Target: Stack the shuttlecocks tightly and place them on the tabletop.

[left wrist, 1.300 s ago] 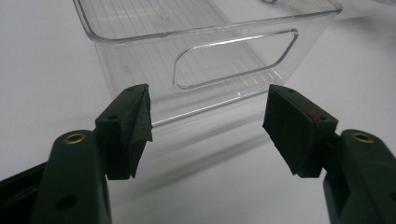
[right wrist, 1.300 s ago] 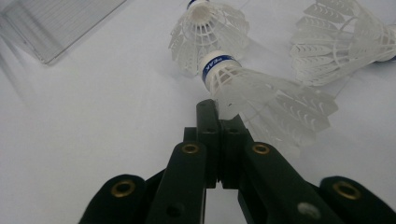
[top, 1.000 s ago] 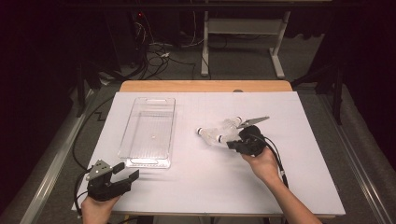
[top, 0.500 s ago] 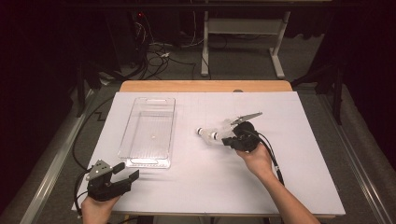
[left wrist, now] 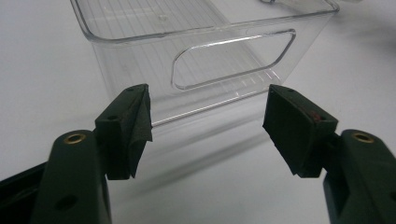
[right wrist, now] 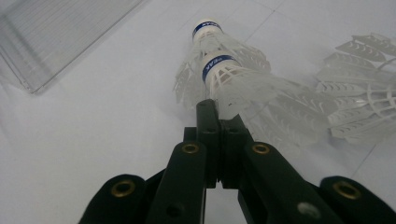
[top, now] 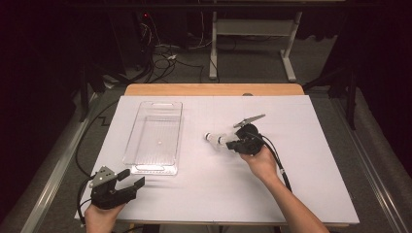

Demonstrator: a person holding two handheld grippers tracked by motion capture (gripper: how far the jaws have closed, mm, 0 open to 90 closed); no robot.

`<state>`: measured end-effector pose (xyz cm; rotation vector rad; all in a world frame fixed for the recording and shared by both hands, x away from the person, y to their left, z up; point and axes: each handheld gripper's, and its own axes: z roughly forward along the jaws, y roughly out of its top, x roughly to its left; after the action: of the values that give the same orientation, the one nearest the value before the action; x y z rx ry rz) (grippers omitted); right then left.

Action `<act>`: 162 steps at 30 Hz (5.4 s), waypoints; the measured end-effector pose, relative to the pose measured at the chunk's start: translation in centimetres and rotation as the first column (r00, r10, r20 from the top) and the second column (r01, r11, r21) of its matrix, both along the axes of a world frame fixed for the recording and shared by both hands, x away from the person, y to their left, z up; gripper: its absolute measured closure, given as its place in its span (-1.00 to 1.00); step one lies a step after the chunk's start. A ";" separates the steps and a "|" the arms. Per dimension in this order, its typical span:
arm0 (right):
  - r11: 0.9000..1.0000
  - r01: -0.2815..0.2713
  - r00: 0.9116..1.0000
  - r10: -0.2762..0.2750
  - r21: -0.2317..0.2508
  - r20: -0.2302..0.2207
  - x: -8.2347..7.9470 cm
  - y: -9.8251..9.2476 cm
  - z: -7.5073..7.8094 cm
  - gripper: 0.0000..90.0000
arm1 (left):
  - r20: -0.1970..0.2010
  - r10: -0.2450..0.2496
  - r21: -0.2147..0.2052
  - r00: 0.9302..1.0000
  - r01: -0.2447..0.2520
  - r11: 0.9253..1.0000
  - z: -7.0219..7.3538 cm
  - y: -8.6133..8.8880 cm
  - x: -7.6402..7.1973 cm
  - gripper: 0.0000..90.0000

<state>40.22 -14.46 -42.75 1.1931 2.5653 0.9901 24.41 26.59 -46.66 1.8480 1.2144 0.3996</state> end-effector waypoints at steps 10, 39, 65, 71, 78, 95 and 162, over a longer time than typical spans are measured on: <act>1.000 -0.004 1.000 0.004 -0.011 -0.002 0.5 0.5 -0.1 1.00 | 0.000 0.000 -0.001 1.000 0.000 1.000 0.0 0.0 0.0 -0.27; 1.000 -0.023 1.000 0.023 -0.018 -0.018 2.6 2.0 -0.1 1.00 | 0.001 -0.001 0.001 1.000 0.001 1.000 0.0 0.0 0.0 -0.27; 0.999 -0.039 0.998 0.039 -0.016 -0.039 3.3 2.1 -0.9 1.00 | -0.001 -0.002 0.002 1.000 0.002 1.000 0.0 0.0 0.0 -0.27; 0.999 -0.034 0.998 0.033 -0.018 -0.048 3.4 2.0 -1.2 1.00 | -0.001 -0.001 0.002 1.000 0.001 1.000 0.0 0.0 0.0 -0.27; 0.999 -0.029 0.999 0.028 -0.022 -0.044 3.4 1.9 -1.3 0.98 | -0.001 -0.001 0.001 1.000 0.001 1.000 0.0 0.0 0.0 -0.27; 1.000 -0.012 0.999 0.011 -0.023 -0.052 3.1 1.2 -1.2 0.76 | -0.003 -0.001 0.000 1.000 0.001 1.000 0.0 0.0 0.0 -0.27; 0.994 0.112 0.992 -0.112 0.015 0.059 0.6 -4.8 0.9 0.46 | -0.001 0.002 0.001 1.000 -0.002 1.000 0.0 0.0 0.0 -0.27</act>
<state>40.79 -19.29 -41.88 1.2750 2.4217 1.0015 24.43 26.56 -46.68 1.8481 1.2164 0.4003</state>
